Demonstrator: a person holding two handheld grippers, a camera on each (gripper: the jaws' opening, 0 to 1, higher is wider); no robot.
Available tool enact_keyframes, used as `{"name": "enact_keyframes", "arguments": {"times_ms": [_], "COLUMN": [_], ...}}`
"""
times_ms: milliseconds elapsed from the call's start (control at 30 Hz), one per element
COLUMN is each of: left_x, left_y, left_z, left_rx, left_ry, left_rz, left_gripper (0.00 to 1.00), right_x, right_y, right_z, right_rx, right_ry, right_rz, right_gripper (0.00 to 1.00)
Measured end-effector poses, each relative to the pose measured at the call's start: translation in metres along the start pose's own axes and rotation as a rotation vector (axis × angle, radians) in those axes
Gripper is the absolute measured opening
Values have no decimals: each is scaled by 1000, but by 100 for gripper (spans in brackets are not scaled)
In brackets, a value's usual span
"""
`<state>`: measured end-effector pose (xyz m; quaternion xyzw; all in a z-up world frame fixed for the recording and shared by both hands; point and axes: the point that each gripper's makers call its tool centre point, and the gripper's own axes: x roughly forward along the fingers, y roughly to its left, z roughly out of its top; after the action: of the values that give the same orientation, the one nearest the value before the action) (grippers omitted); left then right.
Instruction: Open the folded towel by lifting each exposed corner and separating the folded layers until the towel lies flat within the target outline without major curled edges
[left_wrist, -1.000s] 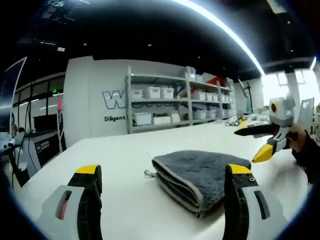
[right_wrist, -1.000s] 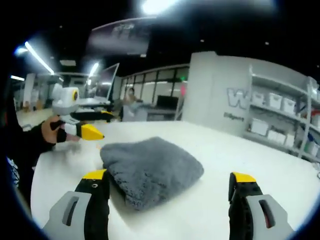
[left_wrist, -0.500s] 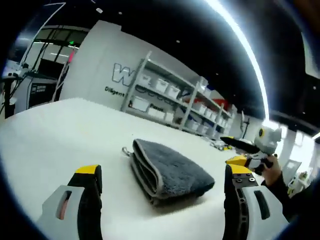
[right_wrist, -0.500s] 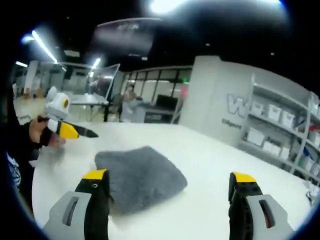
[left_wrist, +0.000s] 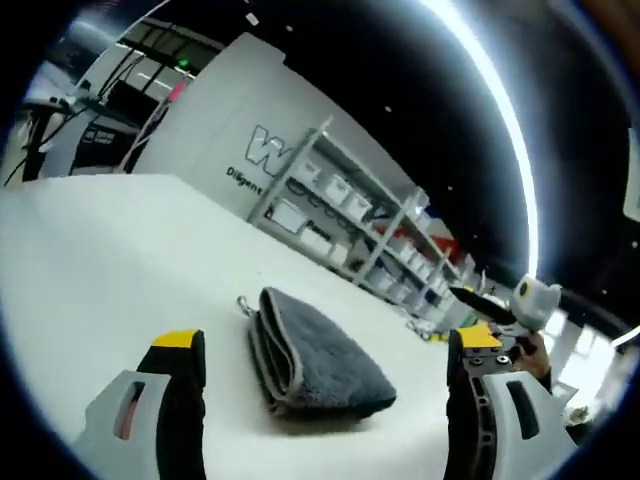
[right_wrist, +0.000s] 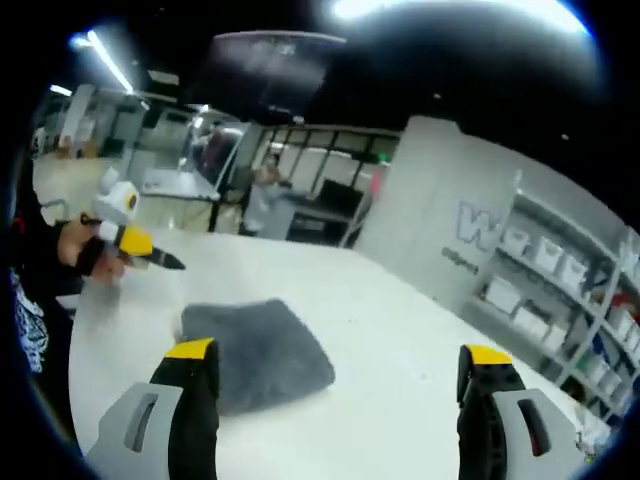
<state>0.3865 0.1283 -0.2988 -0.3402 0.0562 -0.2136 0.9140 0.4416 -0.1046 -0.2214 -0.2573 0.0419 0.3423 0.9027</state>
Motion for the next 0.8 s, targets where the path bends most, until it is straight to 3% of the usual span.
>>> {"name": "enact_keyframes", "arguments": {"times_ms": [67, 133, 300, 433, 533, 800], "left_x": [-5, -11, -14, -16, -16, -17], "left_y": [0, 3, 1, -4, -8, -37], "left_z": [10, 11, 0, 4, 9, 4], "left_rx": [-62, -111, -183, -216, -233, -253], "left_ry": [-86, -126, -125, -168, -205, -237], "left_rz": [8, 19, 17, 13, 28, -25], "left_gripper": [93, 93, 92, 93, 99, 100], "right_x": [-4, -6, -12, -15, -16, -13], "right_y": [-5, -9, -26, -34, -42, -54], "right_z": [10, 19, 40, 50, 60, 95], "right_rx": [-26, -39, -98, -173, -201, -272], "right_ry": [-5, -5, 4, 37, 68, 155], "right_rz": [0, 8, 7, 37, 54, 138], "right_gripper": [100, 100, 100, 100, 100, 100]}}
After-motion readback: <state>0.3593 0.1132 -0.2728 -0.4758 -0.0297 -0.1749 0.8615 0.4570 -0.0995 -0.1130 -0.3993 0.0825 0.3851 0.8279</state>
